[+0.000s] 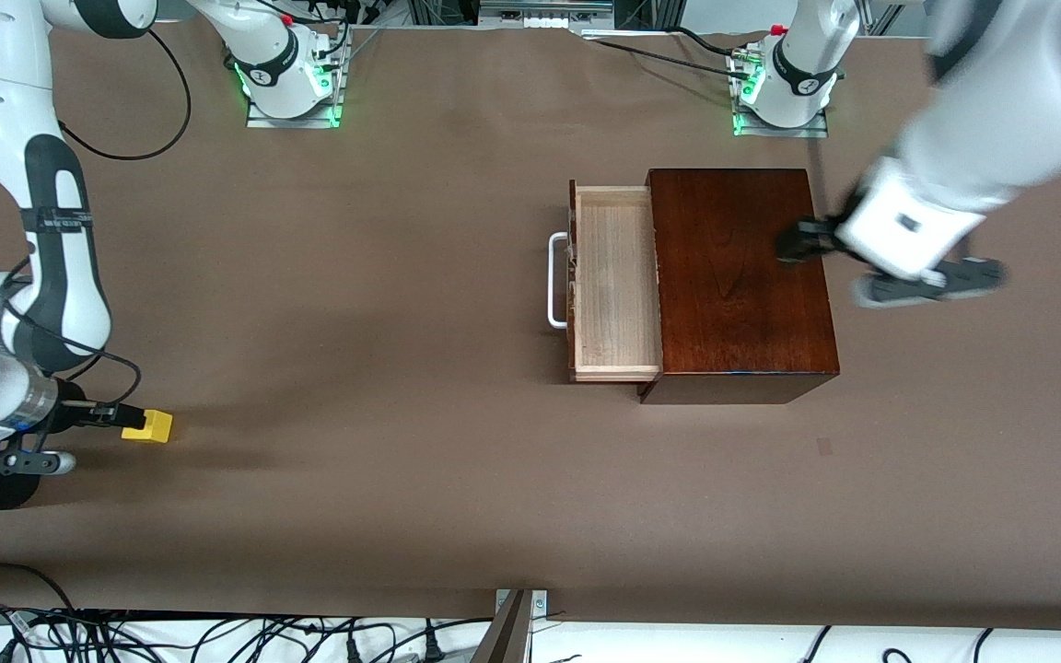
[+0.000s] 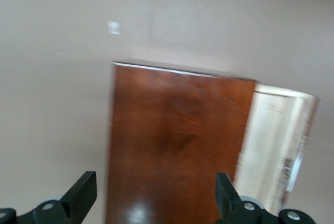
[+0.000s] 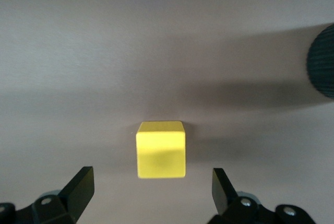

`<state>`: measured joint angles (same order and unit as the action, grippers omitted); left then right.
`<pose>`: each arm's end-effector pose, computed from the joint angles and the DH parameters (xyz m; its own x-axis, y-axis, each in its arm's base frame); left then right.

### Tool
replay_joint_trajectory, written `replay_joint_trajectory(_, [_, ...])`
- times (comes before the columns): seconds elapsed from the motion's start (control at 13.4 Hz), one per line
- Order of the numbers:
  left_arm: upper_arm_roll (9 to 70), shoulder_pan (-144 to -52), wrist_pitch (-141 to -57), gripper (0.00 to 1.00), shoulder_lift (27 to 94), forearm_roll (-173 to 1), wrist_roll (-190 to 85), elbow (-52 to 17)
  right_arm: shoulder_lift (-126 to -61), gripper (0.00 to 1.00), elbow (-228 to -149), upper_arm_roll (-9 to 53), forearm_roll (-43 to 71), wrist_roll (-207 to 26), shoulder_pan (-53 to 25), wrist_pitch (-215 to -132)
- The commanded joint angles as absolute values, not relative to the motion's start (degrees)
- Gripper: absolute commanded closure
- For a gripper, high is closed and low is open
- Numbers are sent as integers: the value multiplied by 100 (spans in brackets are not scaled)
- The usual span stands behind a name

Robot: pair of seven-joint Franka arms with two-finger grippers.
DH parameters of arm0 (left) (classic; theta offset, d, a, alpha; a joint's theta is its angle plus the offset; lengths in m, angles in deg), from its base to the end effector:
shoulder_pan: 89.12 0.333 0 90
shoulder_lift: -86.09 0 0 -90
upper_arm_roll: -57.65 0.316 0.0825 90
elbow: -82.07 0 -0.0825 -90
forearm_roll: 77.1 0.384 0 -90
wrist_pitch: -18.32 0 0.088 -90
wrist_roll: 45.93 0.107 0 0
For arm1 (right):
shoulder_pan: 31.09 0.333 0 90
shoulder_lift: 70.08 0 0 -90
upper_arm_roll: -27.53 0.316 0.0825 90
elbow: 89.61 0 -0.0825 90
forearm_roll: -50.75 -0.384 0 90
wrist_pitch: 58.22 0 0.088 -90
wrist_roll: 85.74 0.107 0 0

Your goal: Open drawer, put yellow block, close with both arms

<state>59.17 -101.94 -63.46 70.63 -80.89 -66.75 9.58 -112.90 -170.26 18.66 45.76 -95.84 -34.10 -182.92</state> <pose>0.6065 -0.1317 0.5962 0.9802 0.1568 -0.1211 0.1600 -0.9870 0.0171 0.7211 -0.1251 0.2652 0.9990 -0.0368 0.0246 -0.0377 -0.9986 0.0369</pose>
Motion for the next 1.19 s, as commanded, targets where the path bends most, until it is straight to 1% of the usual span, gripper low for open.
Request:
replay_joint_trajectory(0.0, [5827, -9547, -6333, 0, 7246, -8220, -6011, 657, -11463, 0, -17161, 1900, 4424, -9735, -3461, -18740])
replay_joint_trajectory(0.15, [5827, -9405, -6324, 0, 7412, -8150, -5850, 570, -11614, 0, -17170, 1909, 4416, -9735, -3461, -18882])
replay_joint_trajectory(0.3, [5801, -9405, -6394, 0, 7684, -7975, -5859, 184, -11728, 0, -17188, 1909, 4416, -9735, -3487, -18891])
replay_joint_trajectory(0.37, [5792, -9405, -6543, 0, 7895, -7947, -5885, -165, -11789, 4, -17188, 1909, 4416, -9735, -3505, -18891])
replay_joint_trajectory(0.45, [5783, -9413, -6883, 0, 8227, -7947, -5911, -674, -11816, 29, -17188, 1909, 4424, -9743, -3505, -18891])
replay_joint_trajectory(0.52, [5783, -9413, -7209, 0, 8544, -7947, -5912, -1166, -11807, 62, -17188, 1909, 4424, -9830, -3505, -18874])
replay_joint_trajectory(0.6, [5766, -9431, -7290, 0, 8591, -7930, -5920, -1240, -11807, 88, -17188, 1909, 4424, -9840, -3487, -18847])
replay_joint_trajectory(0.67, [5765, -9440, -7274, 0, 8530, -7834, -5920, -1172, -11799, 98, -17179, 1909, 4433, -9875, -3487, -18830])
replay_joint_trajectory(0.74, [5792, -9414, -7274, 0, 8503, -7824, -5894, -1171, -11755, 100, -17161, 1909, 4433, -9901, -3487, -18803])
replay_joint_trajectory(0.89, [5871, -9248, -7282, 0, 8486, -7911, -5911, -1084, -11580, 100, -17118, 1918, 4468, -9919, -3461, -18489])
replay_joint_trajectory(1.04, [5871, -9185, -7282, 0, 8354, -7903, -5912, -777, -10984, 100, -17012, 1935, 4486, -9858, -3382, -17692])
replay_joint_trajectory(1.12, [5871, -9185, -7282, 0, 8336, -7903, -5912, -732, -10633, 100, -17003, 1927, 4529, -9840, -3286, -17287])
